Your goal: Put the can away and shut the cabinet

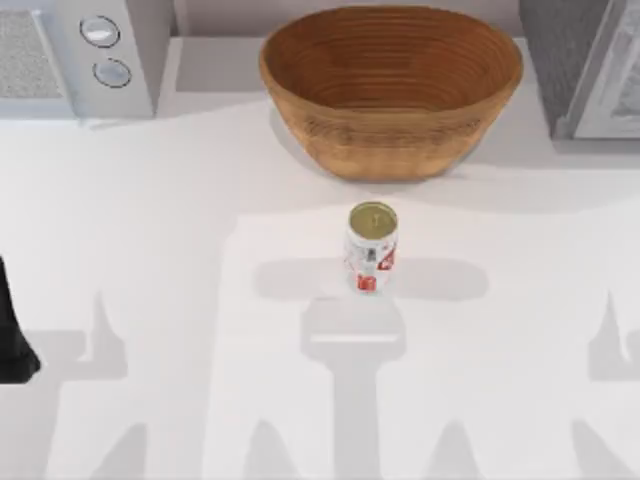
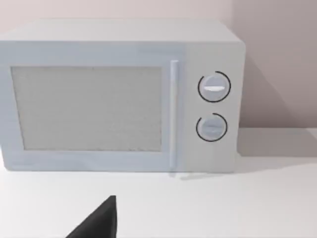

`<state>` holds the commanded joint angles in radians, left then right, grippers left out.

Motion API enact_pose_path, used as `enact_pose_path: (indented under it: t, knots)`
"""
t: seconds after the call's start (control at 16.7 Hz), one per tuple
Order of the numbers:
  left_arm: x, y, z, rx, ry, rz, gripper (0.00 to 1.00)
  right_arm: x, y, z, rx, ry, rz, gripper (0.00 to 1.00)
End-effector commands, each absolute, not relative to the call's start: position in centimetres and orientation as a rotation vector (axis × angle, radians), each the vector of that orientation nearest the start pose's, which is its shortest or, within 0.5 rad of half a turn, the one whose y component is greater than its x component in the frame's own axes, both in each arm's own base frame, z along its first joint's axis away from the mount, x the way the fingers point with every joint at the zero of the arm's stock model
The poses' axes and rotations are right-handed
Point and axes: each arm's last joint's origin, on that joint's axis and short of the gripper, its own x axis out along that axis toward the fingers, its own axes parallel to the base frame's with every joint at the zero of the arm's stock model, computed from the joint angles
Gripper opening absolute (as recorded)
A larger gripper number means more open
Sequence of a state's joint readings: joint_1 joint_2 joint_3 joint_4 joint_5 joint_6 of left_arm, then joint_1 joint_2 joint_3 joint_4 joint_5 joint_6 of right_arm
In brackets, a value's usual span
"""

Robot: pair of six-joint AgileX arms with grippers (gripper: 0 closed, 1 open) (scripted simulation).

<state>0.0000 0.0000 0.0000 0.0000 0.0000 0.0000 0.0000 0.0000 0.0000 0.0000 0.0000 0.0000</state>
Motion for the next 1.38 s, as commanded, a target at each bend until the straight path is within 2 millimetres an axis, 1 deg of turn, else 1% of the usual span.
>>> enact_pose_path:
  t: [0.18, 0.42, 0.6, 0.78, 0.96, 1.08, 1.2, 1.26, 1.38]
  knots:
    - [10.6, -0.1, 16.0, 0.000, 0.000, 0.000, 1.00, 10.6, -0.1, 16.2, 0.001, -0.008, 0.000, 1.00]
    - [10.6, -0.1, 16.0, 0.000, 0.000, 0.000, 1.00, 11.0, 0.4, 18.3, 0.012, -0.062, 0.003, 1.00]
    - [10.6, -0.1, 16.0, 0.000, 0.000, 0.000, 1.00, 12.2, 1.3, 20.3, 0.023, -0.082, 0.005, 1.00]
    - [10.6, -0.1, 16.0, 0.000, 0.000, 0.000, 1.00, 14.5, 2.9, 22.0, 0.032, -0.081, 0.006, 1.00]
    - [10.6, -0.1, 16.0, 0.000, 0.000, 0.000, 1.00, 17.6, 5.7, 22.9, 0.040, -0.074, 0.006, 1.00]
    - [10.6, -0.1, 16.0, 0.000, 0.000, 0.000, 1.00, 19.8, 8.4, 22.7, 0.044, -0.070, 0.005, 1.00]
    - [10.6, -0.1, 16.0, 0.000, 0.000, 0.000, 1.00, 21.8, 11.6, 21.8, 0.048, -0.066, 0.004, 1.00]
    - [10.6, -0.1, 16.0, 0.000, 0.000, 0.000, 1.00, 22.6, 13.4, 21.1, 0.049, -0.063, 0.003, 1.00]
    - [10.6, -0.1, 16.0, 0.000, 0.000, 0.000, 1.00, 23.8, 17.0, 18.9, 0.049, -0.056, 0.002, 1.00]
